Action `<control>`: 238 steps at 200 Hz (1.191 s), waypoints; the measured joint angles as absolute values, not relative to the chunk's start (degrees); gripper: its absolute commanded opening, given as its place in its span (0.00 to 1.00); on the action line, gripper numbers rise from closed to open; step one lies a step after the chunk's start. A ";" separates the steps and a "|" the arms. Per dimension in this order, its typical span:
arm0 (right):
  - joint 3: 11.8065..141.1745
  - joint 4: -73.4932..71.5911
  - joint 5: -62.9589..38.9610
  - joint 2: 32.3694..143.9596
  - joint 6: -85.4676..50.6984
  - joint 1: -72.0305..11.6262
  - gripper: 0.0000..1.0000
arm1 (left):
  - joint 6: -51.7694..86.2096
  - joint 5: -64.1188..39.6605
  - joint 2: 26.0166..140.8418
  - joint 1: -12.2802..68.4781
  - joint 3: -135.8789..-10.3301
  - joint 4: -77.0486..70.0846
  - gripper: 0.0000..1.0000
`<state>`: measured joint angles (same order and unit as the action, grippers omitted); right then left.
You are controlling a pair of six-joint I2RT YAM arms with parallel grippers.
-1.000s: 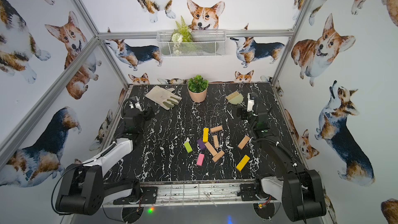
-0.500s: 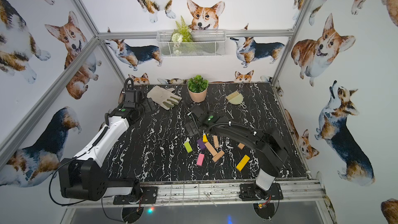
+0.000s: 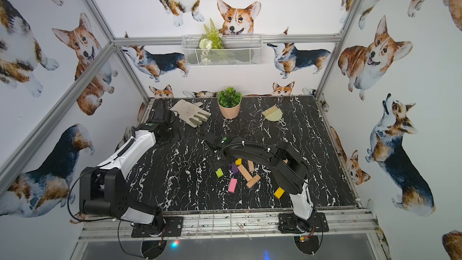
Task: Assemble the letter k with building blocks
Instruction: Pick up the building block from the center of the board.
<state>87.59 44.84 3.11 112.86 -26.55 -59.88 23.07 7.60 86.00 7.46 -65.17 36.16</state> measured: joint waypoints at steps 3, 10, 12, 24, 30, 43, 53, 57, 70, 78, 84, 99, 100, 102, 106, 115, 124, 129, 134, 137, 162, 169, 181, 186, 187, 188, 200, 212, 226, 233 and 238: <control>87.90 45.01 2.39 113.40 -26.65 -59.90 0.61 | 23.09 7.57 85.95 7.33 -65.17 35.97 1.00; 88.47 45.17 1.15 114.28 -26.76 -60.01 0.55 | 23.09 7.25 85.86 7.03 -65.10 35.64 1.00; 88.62 45.21 0.80 114.59 -26.79 -60.01 0.55 | 23.09 7.20 85.82 6.96 -65.06 35.57 1.00; 89.41 45.36 -1.43 116.11 -26.79 -60.03 0.55 | 23.16 6.96 85.54 6.33 -64.71 35.16 1.00; 89.67 45.52 -2.13 116.79 -26.85 -60.05 0.55 | 23.31 6.57 85.45 6.00 -64.49 34.94 1.00; 89.97 45.78 -3.22 117.89 -26.83 -60.12 0.56 | 23.59 6.24 85.47 5.76 -64.42 34.81 1.00; 90.00 46.00 -3.84 118.34 -26.83 -60.12 0.56 | 23.77 5.63 85.47 5.74 -64.42 34.54 1.00; 90.04 46.17 -4.34 118.58 -26.83 -60.12 0.56 | 23.79 5.50 85.47 5.72 -64.42 34.44 1.00; 90.35 46.54 -4.47 119.04 -26.83 -60.12 0.56 | 23.86 5.28 85.49 5.69 -64.42 34.35 1.00; 90.74 46.81 -4.45 119.46 -26.83 -60.12 0.56 | 24.01 5.26 85.49 5.69 -64.42 34.26 1.00; 91.15 47.05 -4.45 119.87 -26.83 -60.12 0.56 | 24.01 5.23 85.49 5.69 -64.42 34.22 1.00; 91.98 47.35 -4.43 121.05 -26.79 -60.12 0.55 | 24.01 5.10 85.49 5.69 -64.42 34.20 1.00; 92.03 47.35 -4.43 121.14 -26.79 -60.14 0.55 | 24.01 5.10 85.49 5.69 -64.42 34.20 1.00; 92.07 47.40 -4.43 121.25 -26.76 -60.14 0.55 | 24.01 5.10 85.49 5.69 -64.42 34.20 1.00; 92.36 47.79 -4.32 121.62 -26.76 -60.16 0.56 | 24.01 5.10 85.47 5.67 -64.42 34.17 1.00; 92.84 48.23 -4.08 122.23 -26.74 -60.16 0.55 | 24.01 5.10 85.43 5.65 -64.38 34.15 1.00; 93.17 48.45 -3.42 122.74 -26.72 -60.16 0.55 | 24.03 5.08 85.34 5.65 -64.31 34.15 1.00; 93.43 48.75 -3.14 123.00 -26.72 -60.16 0.55 | 24.03 5.08 85.25 5.65 -64.25 34.06 1.00; 93.73 49.06 -3.03 123.22 -26.70 -60.16 0.55 | 24.03 5.02 85.17 5.65 -64.20 34.02 1.00; 93.89 49.19 -2.98 123.33 -26.70 -60.16 0.54 | 24.03 4.99 85.14 5.65 -64.18 34.00 1.00; 95.22 50.54 -1.91 124.18 -26.70 -60.36 0.51 | 24.10 4.89 84.01 5.65 -63.40 33.36 1.00; 95.55 50.94 -1.37 124.40 -26.70 -60.36 0.51 | 24.21 4.93 83.40 5.65 -63.05 33.26 1.00; 96.01 51.53 -0.80 124.79 -26.70 -60.42 0.49 | 24.32 5.34 82.43 5.65 -62.54 33.01 1.00; 96.12 51.64 -0.69 124.86 -26.70 -60.42 0.49 | 24.43 5.52 82.13 5.65 -62.41 32.93 1.00; 96.18 51.66 -0.67 124.90 -26.70 -60.40 0.48 | 24.45 5.61 82.02 5.65 -62.35 32.88 1.00; 96.20 51.70 -0.64 124.92 -26.70 -60.40 0.48 | 24.43 5.72 81.93 5.65 -62.30 32.86 1.00; 96.68 52.14 -0.40 125.25 -26.70 -60.38 0.46 | 24.49 6.31 81.38 5.65 -62.15 32.84 1.00; 97.21 52.75 -0.16 125.67 -26.68 -60.38 0.46 | 24.62 6.63 81.28 5.65 -62.13 32.71 1.00; 97.65 53.34 -0.01 125.99 -26.65 -60.38 0.44 | 24.64 6.81 81.32 5.65 -62.13 32.67 1.00; 97.86 53.58 0.05 126.10 -26.65 -60.38 0.44 | 24.64 6.87 81.36 5.65 -62.13 32.64 1.00; 97.91 53.67 0.16 126.17 -26.63 -60.38 0.44 | 24.67 6.96 81.43 5.65 -62.13 32.64 1.00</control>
